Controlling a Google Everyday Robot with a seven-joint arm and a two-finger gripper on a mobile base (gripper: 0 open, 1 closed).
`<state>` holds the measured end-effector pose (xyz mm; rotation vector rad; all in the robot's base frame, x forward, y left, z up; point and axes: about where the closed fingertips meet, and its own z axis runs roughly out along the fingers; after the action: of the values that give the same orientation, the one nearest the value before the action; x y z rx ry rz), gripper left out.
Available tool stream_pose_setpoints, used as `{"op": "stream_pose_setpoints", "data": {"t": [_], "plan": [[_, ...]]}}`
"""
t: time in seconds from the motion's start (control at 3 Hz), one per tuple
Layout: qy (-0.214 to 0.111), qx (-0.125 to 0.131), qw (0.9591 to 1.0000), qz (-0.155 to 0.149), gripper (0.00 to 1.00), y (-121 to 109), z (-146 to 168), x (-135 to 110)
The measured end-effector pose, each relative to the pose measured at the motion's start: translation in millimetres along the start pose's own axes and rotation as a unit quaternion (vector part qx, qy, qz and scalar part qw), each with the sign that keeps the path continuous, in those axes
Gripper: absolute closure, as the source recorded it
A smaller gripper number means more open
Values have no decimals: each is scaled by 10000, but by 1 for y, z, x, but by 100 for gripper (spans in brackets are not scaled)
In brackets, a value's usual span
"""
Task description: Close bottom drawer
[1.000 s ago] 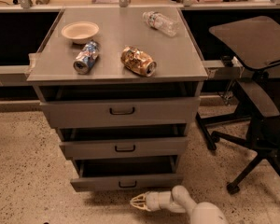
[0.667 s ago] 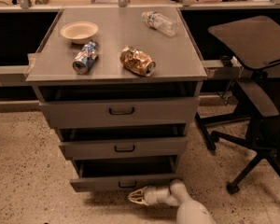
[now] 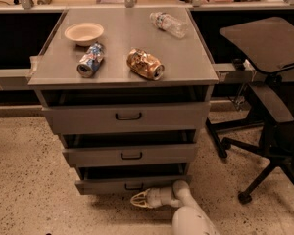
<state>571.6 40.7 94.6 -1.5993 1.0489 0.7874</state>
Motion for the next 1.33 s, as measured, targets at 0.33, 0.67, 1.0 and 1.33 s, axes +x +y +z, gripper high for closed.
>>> {"op": "stream_pose_setpoints", "data": {"t": [0.33, 0.67, 1.0, 1.33], "plan": [[-47, -123, 9998, -156, 100, -12, 0, -1], [-92, -156, 9997, -188, 100, -16, -3, -2], [-191, -141, 9995, -203, 100, -17, -6, -5], [-314, -161, 9991, -236, 100, -21, -6, -12]]}}
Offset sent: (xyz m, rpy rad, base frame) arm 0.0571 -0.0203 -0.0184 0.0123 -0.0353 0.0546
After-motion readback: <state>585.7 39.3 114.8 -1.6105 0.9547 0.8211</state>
